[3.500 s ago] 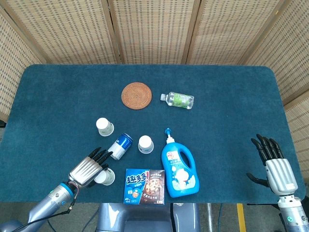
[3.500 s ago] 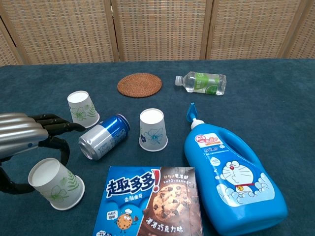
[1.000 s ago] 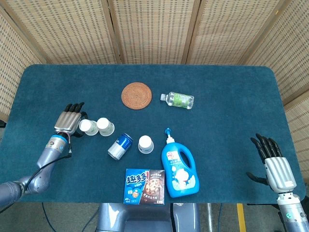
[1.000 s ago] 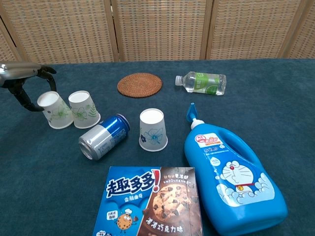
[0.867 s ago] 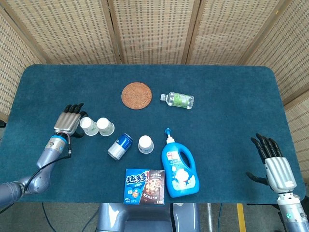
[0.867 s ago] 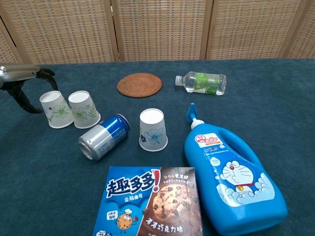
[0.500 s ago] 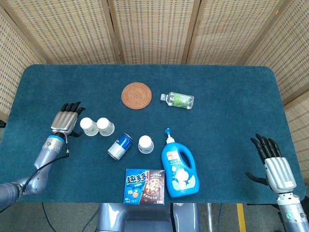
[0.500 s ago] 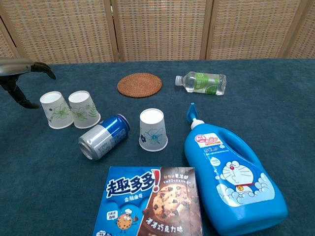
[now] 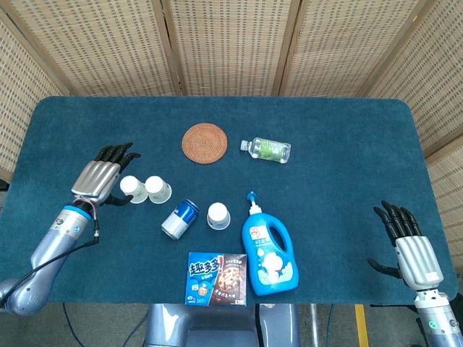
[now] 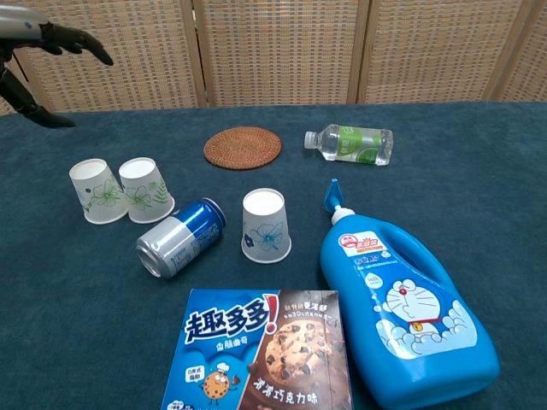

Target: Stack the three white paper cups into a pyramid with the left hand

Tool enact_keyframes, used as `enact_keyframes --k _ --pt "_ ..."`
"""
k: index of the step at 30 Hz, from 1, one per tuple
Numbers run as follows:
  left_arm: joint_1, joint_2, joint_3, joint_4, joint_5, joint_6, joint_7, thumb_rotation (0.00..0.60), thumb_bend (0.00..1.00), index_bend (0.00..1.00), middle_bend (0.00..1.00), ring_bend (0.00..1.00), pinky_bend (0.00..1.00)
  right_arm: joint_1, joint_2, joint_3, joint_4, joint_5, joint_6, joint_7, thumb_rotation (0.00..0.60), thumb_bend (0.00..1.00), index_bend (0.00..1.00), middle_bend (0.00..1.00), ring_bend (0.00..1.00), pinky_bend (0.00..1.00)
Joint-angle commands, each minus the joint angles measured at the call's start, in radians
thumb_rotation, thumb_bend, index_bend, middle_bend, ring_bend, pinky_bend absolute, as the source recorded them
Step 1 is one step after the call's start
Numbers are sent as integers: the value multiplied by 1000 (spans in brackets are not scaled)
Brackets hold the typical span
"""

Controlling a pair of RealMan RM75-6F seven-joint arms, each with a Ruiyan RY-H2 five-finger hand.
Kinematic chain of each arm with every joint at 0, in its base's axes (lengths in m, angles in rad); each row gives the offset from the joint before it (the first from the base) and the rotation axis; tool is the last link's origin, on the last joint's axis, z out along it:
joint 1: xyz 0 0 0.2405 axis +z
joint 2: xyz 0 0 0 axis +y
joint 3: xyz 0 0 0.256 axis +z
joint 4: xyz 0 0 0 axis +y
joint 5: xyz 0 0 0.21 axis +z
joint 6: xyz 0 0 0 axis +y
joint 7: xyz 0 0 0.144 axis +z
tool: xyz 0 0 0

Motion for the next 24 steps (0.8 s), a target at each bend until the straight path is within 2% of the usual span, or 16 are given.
enact_keyframes --k 1,9,18,24 --pt "-45 27 -12 -103 -7 14 78 600 264 139 0 0 0 -1 3 1 0 0 4 9 600 110 26 0 0 0" --pt "-177 -126 27 -141 -110 59 305 600 264 139 0 0 0 -5 12 5 10 6 11 53 600 110 26 0 0 0" --pt "-324 -342 53 -43 -313 108 493 600 263 140 0 0 0 -4 20 11 26 18 7 100 600 111 26 0 0 0" --pt "-381 -416 47 34 -404 121 526 600 264 140 0 0 0 -1 24 13 37 24 -1 134 600 110 26 0 0 0"
